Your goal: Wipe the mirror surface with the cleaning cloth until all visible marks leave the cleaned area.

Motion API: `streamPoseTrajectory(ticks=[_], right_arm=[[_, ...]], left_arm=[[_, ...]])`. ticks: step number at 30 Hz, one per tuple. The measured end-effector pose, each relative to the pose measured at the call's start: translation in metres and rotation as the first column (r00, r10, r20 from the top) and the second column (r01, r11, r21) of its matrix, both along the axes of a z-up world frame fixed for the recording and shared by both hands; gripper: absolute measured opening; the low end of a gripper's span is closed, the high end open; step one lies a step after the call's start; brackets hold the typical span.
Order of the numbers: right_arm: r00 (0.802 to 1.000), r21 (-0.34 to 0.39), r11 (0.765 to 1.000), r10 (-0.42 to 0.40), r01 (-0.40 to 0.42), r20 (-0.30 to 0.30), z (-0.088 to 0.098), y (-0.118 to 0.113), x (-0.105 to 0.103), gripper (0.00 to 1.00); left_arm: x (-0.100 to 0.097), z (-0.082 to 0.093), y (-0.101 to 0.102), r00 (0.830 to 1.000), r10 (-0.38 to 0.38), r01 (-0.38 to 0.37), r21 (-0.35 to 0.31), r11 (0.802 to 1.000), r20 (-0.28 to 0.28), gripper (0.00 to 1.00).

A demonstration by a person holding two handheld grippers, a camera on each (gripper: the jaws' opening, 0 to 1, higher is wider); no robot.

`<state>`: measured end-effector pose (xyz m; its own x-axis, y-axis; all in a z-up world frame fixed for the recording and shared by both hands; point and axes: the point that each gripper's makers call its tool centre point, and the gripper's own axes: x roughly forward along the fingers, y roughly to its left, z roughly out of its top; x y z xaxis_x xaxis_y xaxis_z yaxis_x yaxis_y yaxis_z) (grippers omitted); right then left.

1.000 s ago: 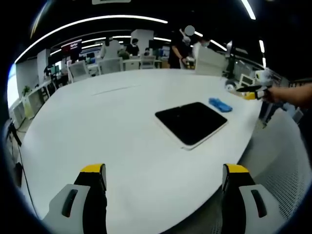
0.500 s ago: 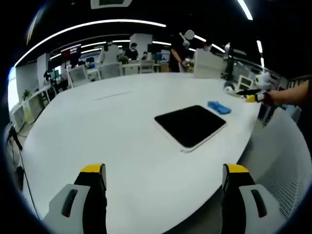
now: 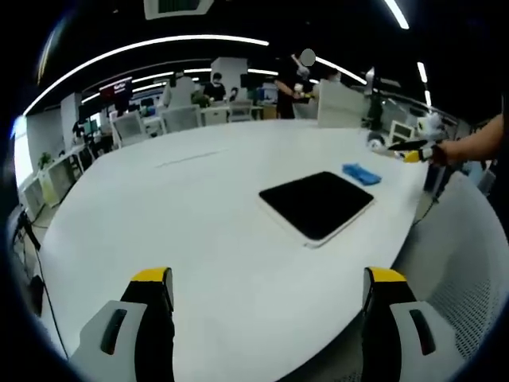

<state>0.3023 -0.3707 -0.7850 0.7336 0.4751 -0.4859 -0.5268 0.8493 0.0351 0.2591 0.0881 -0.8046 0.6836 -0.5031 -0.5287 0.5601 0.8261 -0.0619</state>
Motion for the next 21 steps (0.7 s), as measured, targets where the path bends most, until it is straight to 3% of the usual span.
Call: streamPoseTrajectory(ticks=[4, 10, 21], right_arm=[[1.0, 0.01, 1.0, -0.012, 0.012, -0.005, -0.004, 0.0, -0.009, 1.0], [1.0, 0.029, 1.0, -0.008, 0.009, -0.013, -0.004, 0.005, -0.019, 1.0], [1.0, 0.055, 0.998, 0.004, -0.003, -0.013, -0.006, 0.003, -0.01, 1.0]], left_arm=[[-0.003, 0.0, -0.007, 0.999, -0.034, 0.034, -0.016, 0.999, -0.01, 0.99], [-0.003, -0.001, -0.009, 0.999, -0.021, 0.02, -0.02, 1.0, -0.027, 0.99], [-0.001, 0.0, -0.009, 1.0, -0.008, 0.007, -0.021, 1.0, -0.02, 0.99]])
